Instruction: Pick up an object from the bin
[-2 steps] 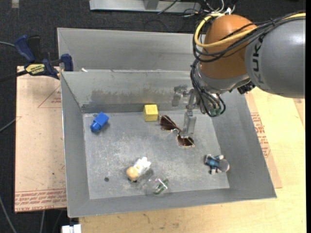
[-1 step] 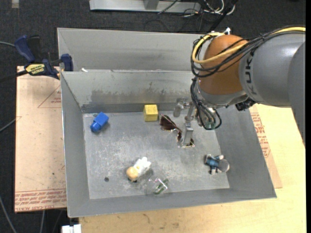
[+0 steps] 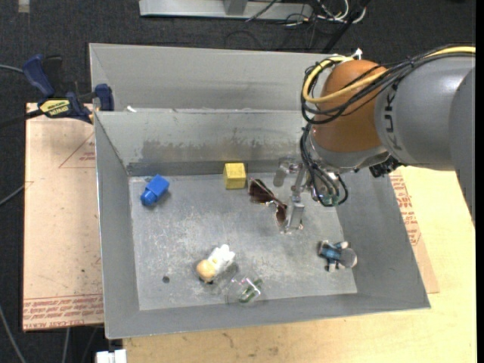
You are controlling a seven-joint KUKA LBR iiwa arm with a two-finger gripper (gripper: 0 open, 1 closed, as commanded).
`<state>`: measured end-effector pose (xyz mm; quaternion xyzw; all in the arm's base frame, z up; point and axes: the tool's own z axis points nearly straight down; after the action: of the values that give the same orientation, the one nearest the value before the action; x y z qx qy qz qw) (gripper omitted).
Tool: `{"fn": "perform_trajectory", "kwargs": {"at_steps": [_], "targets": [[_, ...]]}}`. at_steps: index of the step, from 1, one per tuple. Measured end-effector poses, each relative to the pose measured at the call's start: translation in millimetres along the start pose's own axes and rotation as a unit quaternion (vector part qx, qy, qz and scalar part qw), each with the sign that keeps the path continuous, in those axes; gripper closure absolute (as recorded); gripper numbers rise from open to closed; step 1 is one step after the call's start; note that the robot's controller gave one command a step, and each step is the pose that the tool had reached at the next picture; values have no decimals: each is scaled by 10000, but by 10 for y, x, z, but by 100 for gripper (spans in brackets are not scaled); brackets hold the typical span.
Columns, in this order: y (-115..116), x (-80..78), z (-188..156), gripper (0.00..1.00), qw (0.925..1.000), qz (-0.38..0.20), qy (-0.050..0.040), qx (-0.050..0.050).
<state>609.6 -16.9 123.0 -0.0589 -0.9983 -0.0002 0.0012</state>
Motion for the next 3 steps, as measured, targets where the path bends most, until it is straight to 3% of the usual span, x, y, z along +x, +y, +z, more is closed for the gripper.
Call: {"fn": "perform_trajectory", "kwargs": {"at_steps": [1,2,3], "targets": [[-91,17,-146,0,9999,97,-30,-5],[-42,34,426,0,9992,399,-39,-11],[-101,110,556,100,9936,1132,-40,-15]]}}
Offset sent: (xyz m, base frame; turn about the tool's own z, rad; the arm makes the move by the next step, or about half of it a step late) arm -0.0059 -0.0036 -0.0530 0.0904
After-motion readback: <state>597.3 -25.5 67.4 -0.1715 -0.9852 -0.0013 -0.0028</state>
